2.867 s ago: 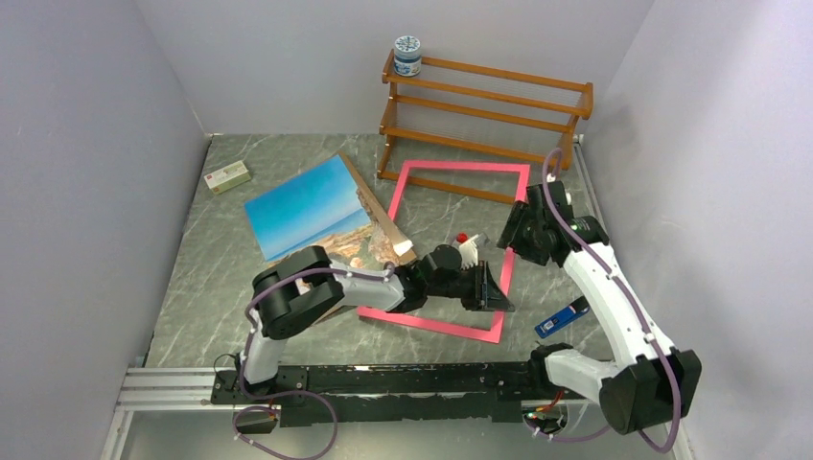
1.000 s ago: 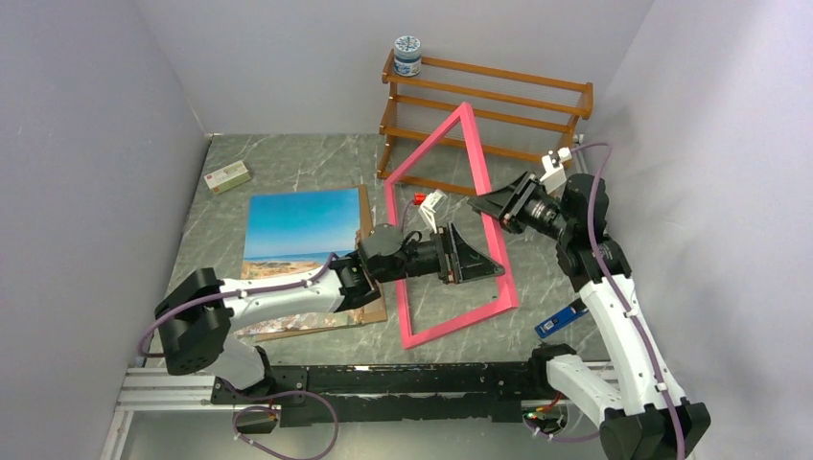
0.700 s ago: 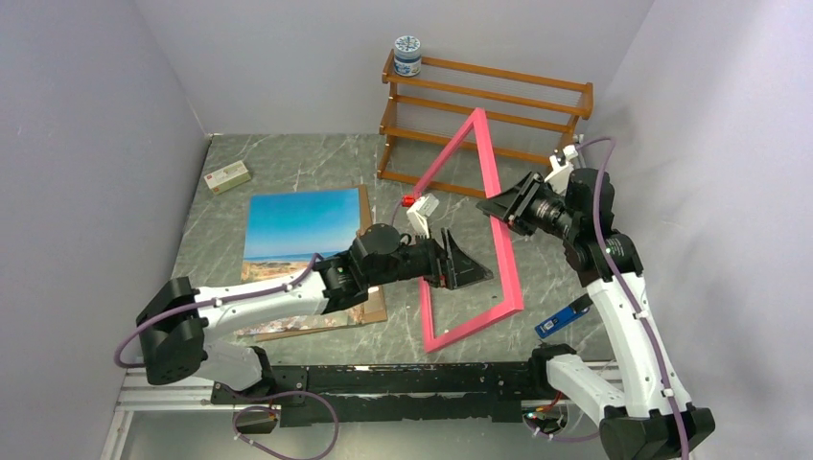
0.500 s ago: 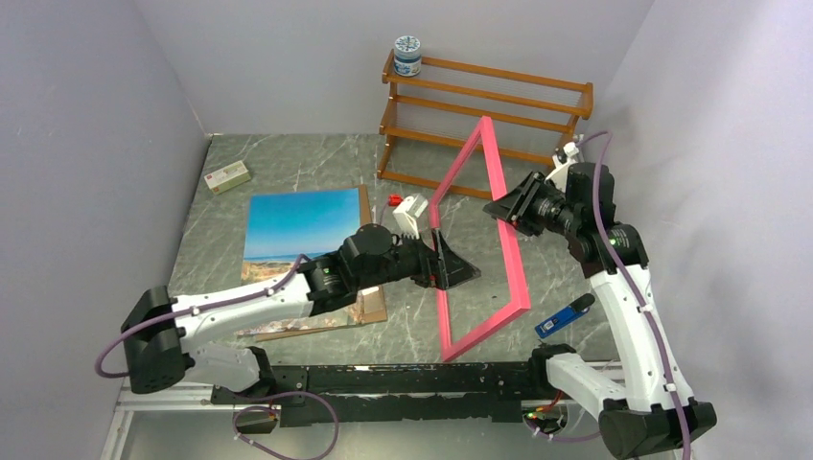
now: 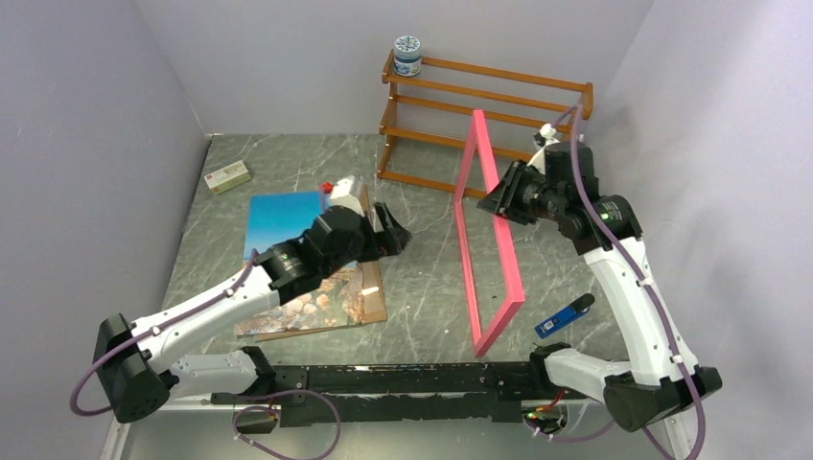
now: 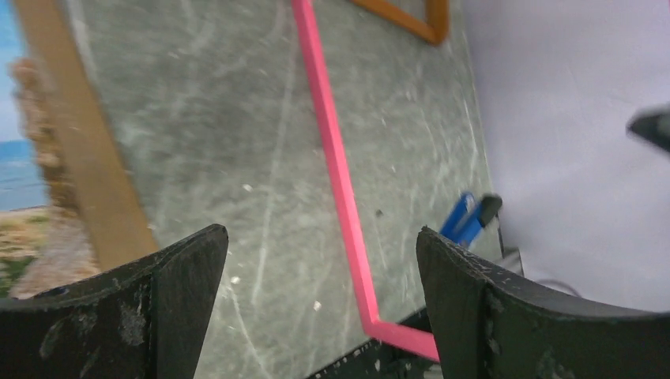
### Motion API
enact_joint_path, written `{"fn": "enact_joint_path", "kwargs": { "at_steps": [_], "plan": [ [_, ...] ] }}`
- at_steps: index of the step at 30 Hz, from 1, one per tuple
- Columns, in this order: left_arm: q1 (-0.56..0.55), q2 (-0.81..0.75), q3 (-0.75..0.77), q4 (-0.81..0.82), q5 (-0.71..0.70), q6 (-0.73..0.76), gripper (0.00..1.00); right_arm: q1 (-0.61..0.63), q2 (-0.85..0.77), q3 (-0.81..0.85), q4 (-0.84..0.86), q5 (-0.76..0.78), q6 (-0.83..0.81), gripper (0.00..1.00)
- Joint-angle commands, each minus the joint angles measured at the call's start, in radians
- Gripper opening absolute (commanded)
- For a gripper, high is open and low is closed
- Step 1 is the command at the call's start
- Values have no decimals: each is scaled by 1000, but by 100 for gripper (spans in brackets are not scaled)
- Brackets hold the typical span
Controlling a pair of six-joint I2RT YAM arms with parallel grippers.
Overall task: Put the photo into the frame
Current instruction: Turn over the photo frame at the center of the board.
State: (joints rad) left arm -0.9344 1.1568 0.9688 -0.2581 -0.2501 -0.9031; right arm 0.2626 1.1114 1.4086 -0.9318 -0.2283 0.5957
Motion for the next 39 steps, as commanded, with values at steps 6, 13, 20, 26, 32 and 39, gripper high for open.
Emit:
{"fn": "enact_joint_path", "kwargs": {
  "at_steps": [6,13,20,26,32,39],
  "plan": [
    [287,-45,124,-170,70,93,94,254,137,33,108,165,114,0],
    [372,-59,328,-397,-201,186,94,518,373,125,214,337,231,1],
    [379,-119,495,-566,-397,253,94,695,592,175,298,437,349,0],
    [381,-179,526,-562,-451,297,94,779,784,202,388,398,480,0],
    [381,-187,546,-590,-467,305,94,801,971,331,390,460,528,0],
    [382,-174,534,-597,-450,305,94,811,1134,442,412,451,524,6]
  ]
}}
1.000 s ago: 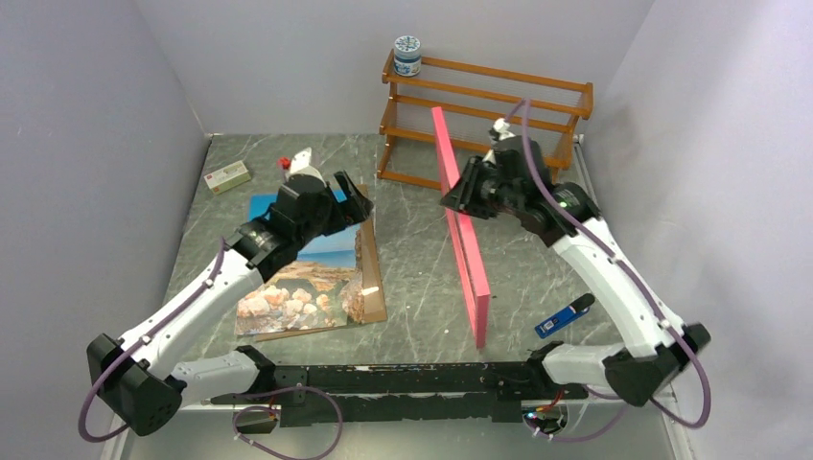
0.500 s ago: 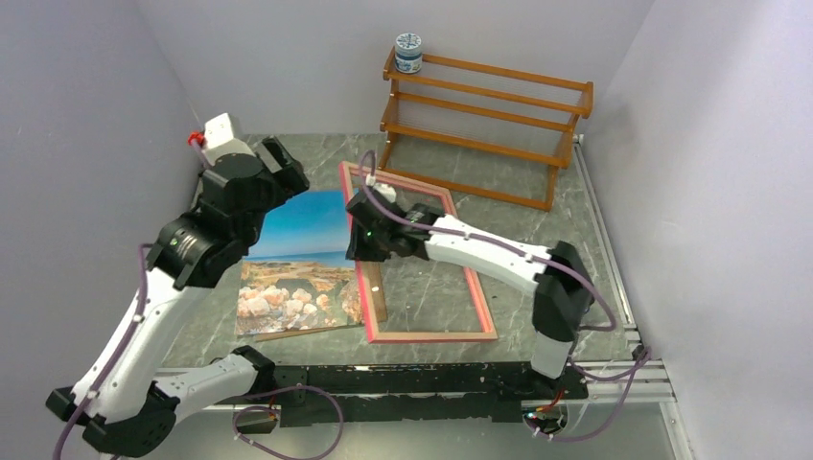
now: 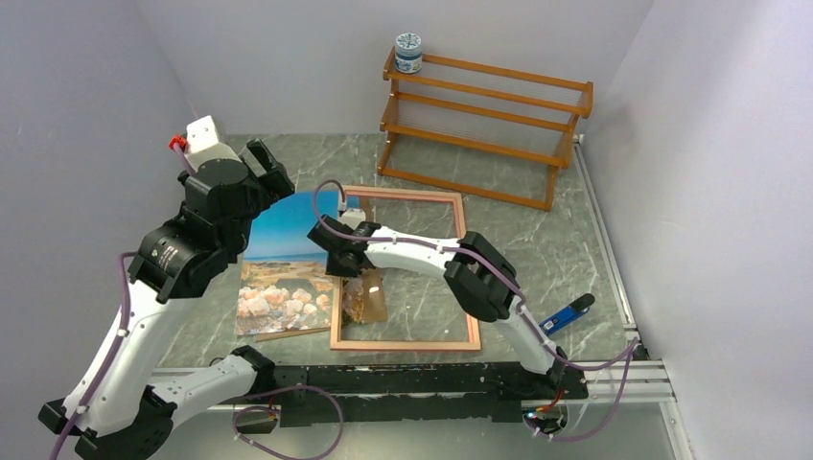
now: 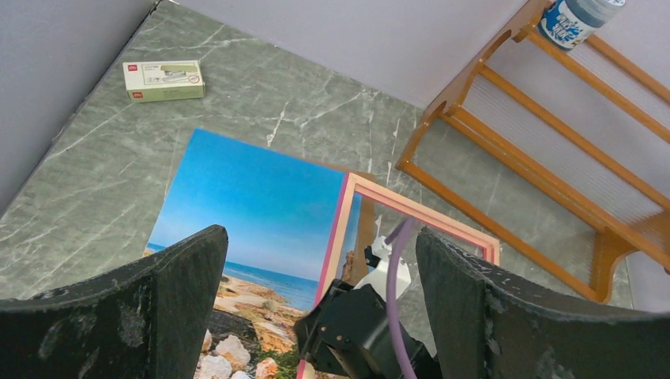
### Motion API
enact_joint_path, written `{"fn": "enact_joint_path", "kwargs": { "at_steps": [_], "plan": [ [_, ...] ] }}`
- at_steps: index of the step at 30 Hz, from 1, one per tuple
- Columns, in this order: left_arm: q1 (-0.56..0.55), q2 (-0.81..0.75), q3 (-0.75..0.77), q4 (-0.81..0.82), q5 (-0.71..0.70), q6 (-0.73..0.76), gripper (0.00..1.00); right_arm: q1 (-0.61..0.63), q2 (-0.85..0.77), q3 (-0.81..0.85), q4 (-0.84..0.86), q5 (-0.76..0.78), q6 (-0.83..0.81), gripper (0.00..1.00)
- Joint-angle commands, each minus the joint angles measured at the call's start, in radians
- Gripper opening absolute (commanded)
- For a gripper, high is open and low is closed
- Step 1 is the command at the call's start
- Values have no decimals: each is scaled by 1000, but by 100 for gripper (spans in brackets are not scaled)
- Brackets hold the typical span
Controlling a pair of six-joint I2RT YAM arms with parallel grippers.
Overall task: Put the photo into the frame
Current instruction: Turn over the photo frame at the center of the board.
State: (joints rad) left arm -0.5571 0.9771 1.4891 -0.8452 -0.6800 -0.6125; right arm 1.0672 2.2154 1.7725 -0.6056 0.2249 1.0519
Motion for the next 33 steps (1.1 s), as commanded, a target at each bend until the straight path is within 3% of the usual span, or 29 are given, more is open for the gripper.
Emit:
{"fn": "enact_joint_path", "kwargs": {
  "at_steps": [1,6,12,16,21,27,33],
  "plan": [
    [3,8,9,-14,-17,13,94,8,38,79,93,-10,67,11],
    [3,-20,-28,-2,-15,-14,94,7,54,91,104,-50,60,40],
    [4,-37,-49,19,-3,-12,94,-3,26,100,91,-67,34,58],
    [4,-29,-40,-7,11,-16,94,-29,-88,15,127,-68,14,61],
    [4,-50,-102,-3,56,-44,94,-129,-311,-213,184,-43,-31,61],
    [4,-74,-245,23,143,-107,94,-352,-577,-524,203,-12,-89,60],
    [6,-13,-456,66,239,-194,94,-646,-656,-723,256,-135,-176,57]
  ]
}}
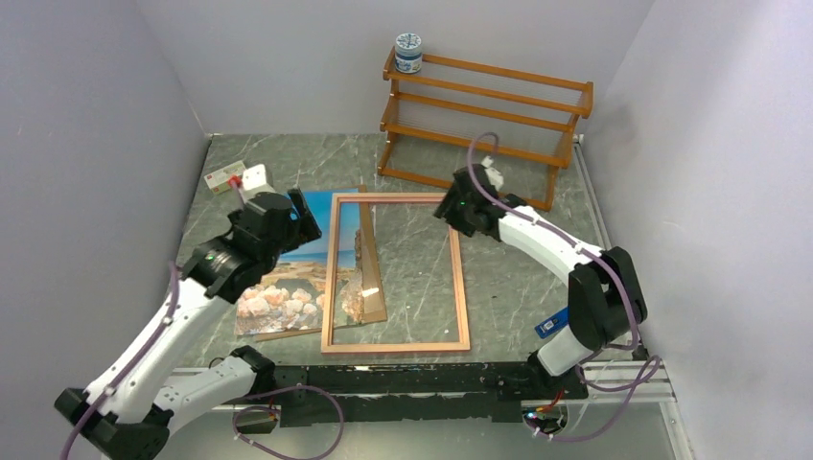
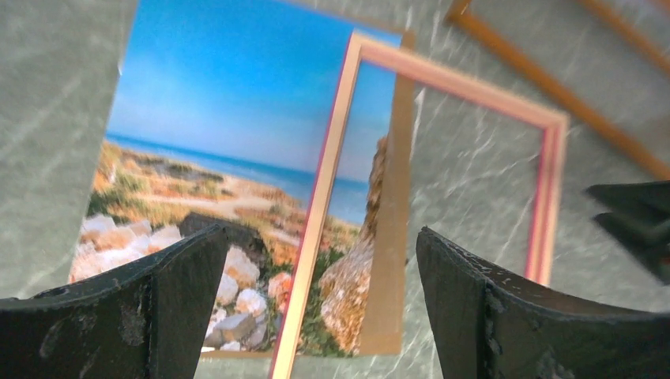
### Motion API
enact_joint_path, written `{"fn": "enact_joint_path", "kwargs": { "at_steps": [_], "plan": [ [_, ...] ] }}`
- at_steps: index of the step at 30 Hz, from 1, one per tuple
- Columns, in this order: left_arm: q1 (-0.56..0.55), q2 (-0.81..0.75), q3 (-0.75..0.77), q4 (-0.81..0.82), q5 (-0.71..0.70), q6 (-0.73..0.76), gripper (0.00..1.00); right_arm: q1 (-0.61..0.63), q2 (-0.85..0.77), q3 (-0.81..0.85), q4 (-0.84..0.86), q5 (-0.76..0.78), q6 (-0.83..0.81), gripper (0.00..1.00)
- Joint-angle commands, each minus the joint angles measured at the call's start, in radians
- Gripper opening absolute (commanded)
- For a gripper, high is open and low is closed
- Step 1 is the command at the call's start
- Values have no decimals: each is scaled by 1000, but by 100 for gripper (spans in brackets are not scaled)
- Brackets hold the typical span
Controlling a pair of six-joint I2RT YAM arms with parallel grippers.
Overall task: Put the photo into the frame
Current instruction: Turn over the photo frame at the center of the board, then move the distractor to the corner of the board.
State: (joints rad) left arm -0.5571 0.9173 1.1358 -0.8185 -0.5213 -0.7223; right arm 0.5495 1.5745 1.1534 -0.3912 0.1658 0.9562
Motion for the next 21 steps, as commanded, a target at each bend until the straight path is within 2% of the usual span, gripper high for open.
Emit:
{"fn": "enact_joint_path", "kwargs": {
  "at_steps": [1,6,8,14,21],
  "plan": [
    [6,66,-133,45,82,-102,94,-172,-14,-127,62,-89,-89,57],
    [21,150,-247,120,108,-122,94,-384,82,-151,110,-219,-92,53],
    [42,194,-268,143,135,-118,94,-435,123,-136,133,-222,-85,52],
    [117,331,-315,220,218,-93,94,-513,267,-25,150,-223,-87,49],
    [150,393,-359,351,337,-23,94,-546,384,16,223,-201,-66,43]
  ]
}}
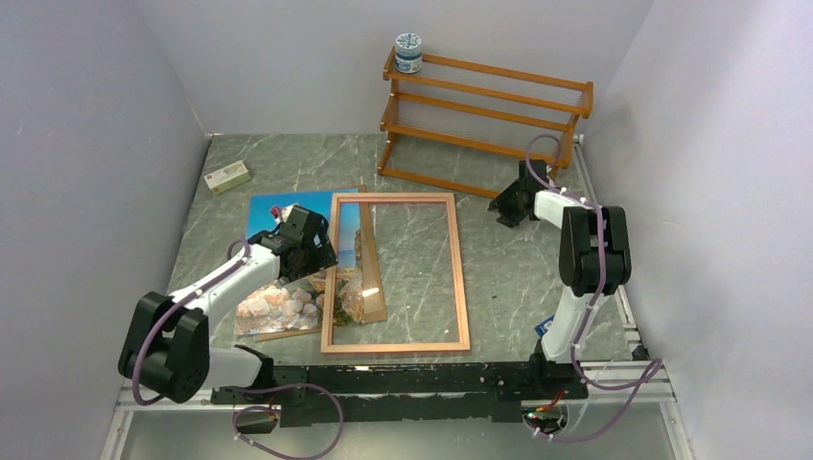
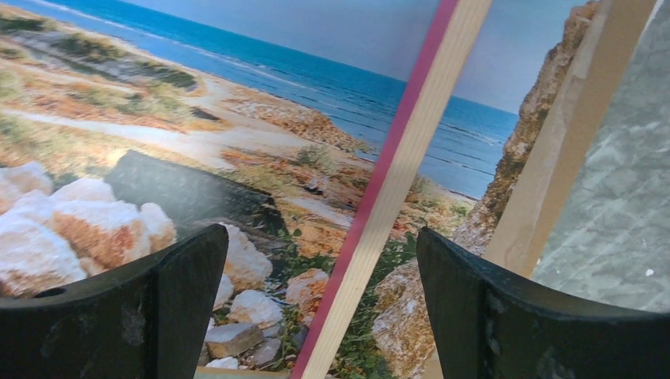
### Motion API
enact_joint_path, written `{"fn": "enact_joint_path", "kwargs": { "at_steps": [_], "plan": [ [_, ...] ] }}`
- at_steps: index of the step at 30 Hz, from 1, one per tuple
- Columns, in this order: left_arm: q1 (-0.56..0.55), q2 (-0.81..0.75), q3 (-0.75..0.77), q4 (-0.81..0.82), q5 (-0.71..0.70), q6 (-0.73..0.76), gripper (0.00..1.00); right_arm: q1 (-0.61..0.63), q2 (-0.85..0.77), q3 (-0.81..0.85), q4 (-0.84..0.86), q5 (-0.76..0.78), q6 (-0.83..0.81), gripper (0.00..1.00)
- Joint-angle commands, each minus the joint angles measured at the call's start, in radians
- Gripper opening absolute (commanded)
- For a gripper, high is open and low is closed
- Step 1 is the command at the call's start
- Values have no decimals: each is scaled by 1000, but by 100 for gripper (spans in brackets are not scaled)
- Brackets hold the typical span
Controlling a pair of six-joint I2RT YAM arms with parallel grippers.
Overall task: Put the photo into the frame
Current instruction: Move the distractor to the corner of the board.
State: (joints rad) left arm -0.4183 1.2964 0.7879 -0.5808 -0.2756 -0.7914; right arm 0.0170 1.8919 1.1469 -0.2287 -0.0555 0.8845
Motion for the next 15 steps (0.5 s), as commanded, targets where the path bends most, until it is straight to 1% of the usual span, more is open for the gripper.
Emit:
{"fn": "enact_joint_path", "kwargs": {
  "at_steps": [1,4,5,6,8,15],
  "plan": [
    [13,20,-12,127,104,54,94,-14,81,24,76,21,9,42],
    [14,35,-13,159,139,78,94,-45,107,23,137,28,15,40],
    [14,39,-13,166,147,86,94,-50,117,25,156,28,16,38],
    [15,46,-12,172,154,92,94,-55,129,28,176,20,14,34],
    [15,61,-3,163,149,93,94,-65,152,43,197,19,12,32],
    [15,110,15,160,152,102,94,-106,202,76,281,10,10,30]
  ]
}}
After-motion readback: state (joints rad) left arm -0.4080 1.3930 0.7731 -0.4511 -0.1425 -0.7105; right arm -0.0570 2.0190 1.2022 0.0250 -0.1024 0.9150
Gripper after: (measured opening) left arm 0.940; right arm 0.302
